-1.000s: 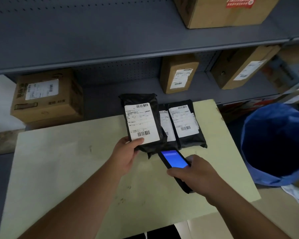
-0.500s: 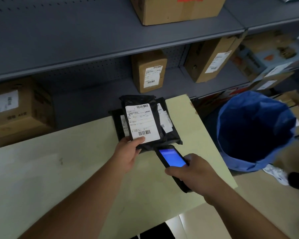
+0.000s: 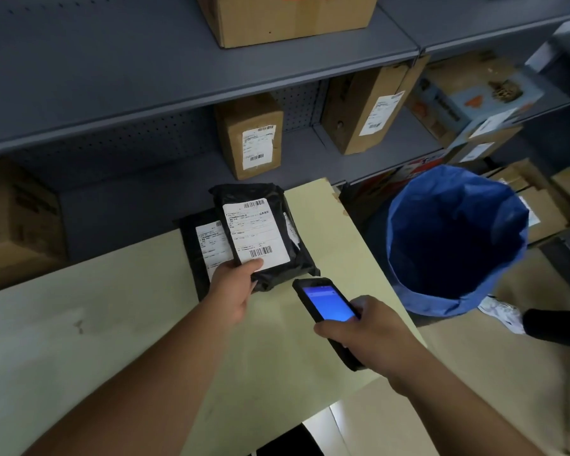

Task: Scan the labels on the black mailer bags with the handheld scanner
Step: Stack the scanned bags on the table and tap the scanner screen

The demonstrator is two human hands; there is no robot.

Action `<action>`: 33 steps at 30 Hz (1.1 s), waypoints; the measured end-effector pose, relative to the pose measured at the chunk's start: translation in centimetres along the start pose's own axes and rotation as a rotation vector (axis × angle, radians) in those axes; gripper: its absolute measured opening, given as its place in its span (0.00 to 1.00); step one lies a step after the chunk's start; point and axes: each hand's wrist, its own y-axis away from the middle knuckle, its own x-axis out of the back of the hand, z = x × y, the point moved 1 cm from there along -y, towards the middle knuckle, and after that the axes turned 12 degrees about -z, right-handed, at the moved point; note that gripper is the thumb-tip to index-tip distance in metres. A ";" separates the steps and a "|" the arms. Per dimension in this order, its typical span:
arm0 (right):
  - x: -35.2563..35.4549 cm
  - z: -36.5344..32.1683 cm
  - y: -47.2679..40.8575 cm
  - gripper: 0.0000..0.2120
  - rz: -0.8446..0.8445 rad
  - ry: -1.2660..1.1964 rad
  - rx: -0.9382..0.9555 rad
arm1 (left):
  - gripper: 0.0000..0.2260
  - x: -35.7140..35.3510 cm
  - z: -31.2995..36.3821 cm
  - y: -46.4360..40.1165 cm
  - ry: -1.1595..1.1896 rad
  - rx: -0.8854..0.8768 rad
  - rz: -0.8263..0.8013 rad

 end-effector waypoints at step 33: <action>-10.3 -4.6 -0.4 0.22 -0.129 0.137 0.054 | 0.18 14.3 0.4 5.8 -0.596 0.076 0.299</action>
